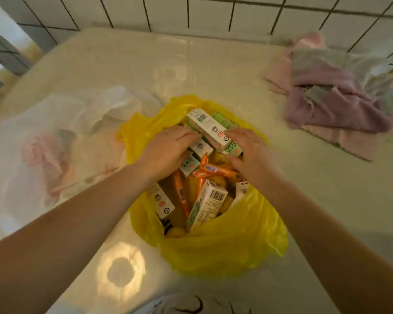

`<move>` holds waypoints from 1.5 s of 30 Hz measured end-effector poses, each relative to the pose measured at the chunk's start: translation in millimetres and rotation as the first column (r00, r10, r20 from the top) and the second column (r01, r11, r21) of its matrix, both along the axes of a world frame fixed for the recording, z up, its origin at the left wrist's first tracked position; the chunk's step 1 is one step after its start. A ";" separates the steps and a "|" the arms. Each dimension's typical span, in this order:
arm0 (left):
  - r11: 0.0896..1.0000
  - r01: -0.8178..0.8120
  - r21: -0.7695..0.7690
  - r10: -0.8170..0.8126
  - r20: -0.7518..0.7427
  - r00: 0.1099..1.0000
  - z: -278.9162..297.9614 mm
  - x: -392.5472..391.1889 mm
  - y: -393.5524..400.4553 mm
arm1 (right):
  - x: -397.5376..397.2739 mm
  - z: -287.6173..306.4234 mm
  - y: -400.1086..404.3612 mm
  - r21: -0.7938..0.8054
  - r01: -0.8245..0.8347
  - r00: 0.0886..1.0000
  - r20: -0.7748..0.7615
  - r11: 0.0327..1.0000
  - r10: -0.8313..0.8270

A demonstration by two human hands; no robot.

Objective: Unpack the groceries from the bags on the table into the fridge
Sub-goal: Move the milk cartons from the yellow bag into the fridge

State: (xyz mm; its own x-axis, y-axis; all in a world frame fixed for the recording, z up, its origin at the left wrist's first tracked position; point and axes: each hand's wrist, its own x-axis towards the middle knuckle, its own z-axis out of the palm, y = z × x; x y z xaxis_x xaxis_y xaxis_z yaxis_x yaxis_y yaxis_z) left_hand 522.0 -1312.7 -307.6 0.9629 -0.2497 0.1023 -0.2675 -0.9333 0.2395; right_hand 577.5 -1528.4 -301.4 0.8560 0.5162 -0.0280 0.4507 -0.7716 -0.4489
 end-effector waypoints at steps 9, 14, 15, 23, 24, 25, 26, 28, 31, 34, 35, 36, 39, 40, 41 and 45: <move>0.962 0.261 0.076 -0.252 -0.110 0.961 -22.2 46.0 14.6 | 21.5 -26.3 18.3 0.026 0.049 0.999 -0.023 0.998 -0.048; 0.953 0.291 0.080 -0.278 -0.142 0.950 -27.3 54.1 20.2 | 23.7 -28.5 23.9 0.035 0.122 0.991 -0.057 0.992 -0.119; 0.950 0.301 0.085 -0.288 -0.133 0.948 -27.5 54.9 20.2 | 23.7 -28.6 24.5 0.039 0.128 0.990 -0.064 0.991 -0.126; 0.914 0.386 0.128 -0.378 -0.081 0.922 -29.6 58.4 20.8 | 22.9 -16.8 25.9 0.167 0.138 0.990 -0.009 0.976 -0.139; 0.909 0.395 0.130 -0.390 -0.067 0.919 -29.2 58.3 21.5 | 22.9 -13.8 25.8 0.196 0.131 0.991 0.002 0.972 -0.134; 0.908 0.399 0.126 -0.395 -0.058 0.917 -28.2 57.3 22.1 | 22.6 -10.2 25.7 0.223 0.126 0.991 0.010 0.967 -0.131; 0.912 0.392 0.124 -0.390 -0.042 0.920 -27.7 55.7 23.1 | 22.2 -5.8 25.3 0.245 0.130 0.990 0.015 0.961 -0.138; 0.934 0.343 0.098 -0.344 -0.008 0.939 -26.8 51.0 25.1 | 22.1 5.1 24.6 0.271 0.157 0.984 0.036 0.950 -0.173; 0.982 0.188 0.007 -0.188 0.036 0.982 -26.7 43.0 24.0 | 23.6 24.0 24.3 0.290 0.163 0.977 0.088 0.943 -0.196; 0.992 0.045 -0.122 -0.039 0.053 0.998 -24.0 34.8 20.5 | 27.0 38.6 23.2 0.226 0.147 0.973 0.141 0.963 -0.181; 0.979 -0.002 -0.203 0.012 0.048 0.999 -21.4 32.3 17.9 | 28.1 41.0 22.8 0.189 0.149 0.974 0.143 0.971 -0.177; 0.954 -0.049 -0.296 0.060 0.027 0.998 -18.8 30.0 14.7 | 29.2 41.9 22.7 0.154 0.152 0.975 0.137 0.976 -0.173; 0.854 -0.162 -0.494 0.159 -0.048 0.986 -16.6 23.1 3.7 | 29.6 39.5 23.3 0.086 0.147 0.981 0.117 0.985 -0.157; 0.831 -0.195 -0.521 0.189 -0.065 0.980 -17.5 21.2 1.1 | 29.4 38.5 23.5 0.085 0.142 0.982 0.111 0.986 -0.151; 0.807 -0.228 -0.545 0.218 -0.084 0.972 -18.4 20.0 -0.9 | 29.3 38.2 23.2 0.089 0.136 0.985 0.095 0.987 -0.144; 0.738 -0.336 -0.585 0.267 -0.205 0.942 -17.9 21.1 -3.7 | 27.9 37.7 18.5 0.084 0.075 0.996 -0.062 0.994 -0.070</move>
State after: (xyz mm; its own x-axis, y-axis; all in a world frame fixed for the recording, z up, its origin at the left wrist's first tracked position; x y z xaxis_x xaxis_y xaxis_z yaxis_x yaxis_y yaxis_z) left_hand 543.2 -1316.5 -325.5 0.9903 0.1358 0.0289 0.0610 -0.6122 0.7884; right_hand 605.4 -1509.9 -263.7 0.8893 0.4557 -0.0377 0.3657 -0.7584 -0.5396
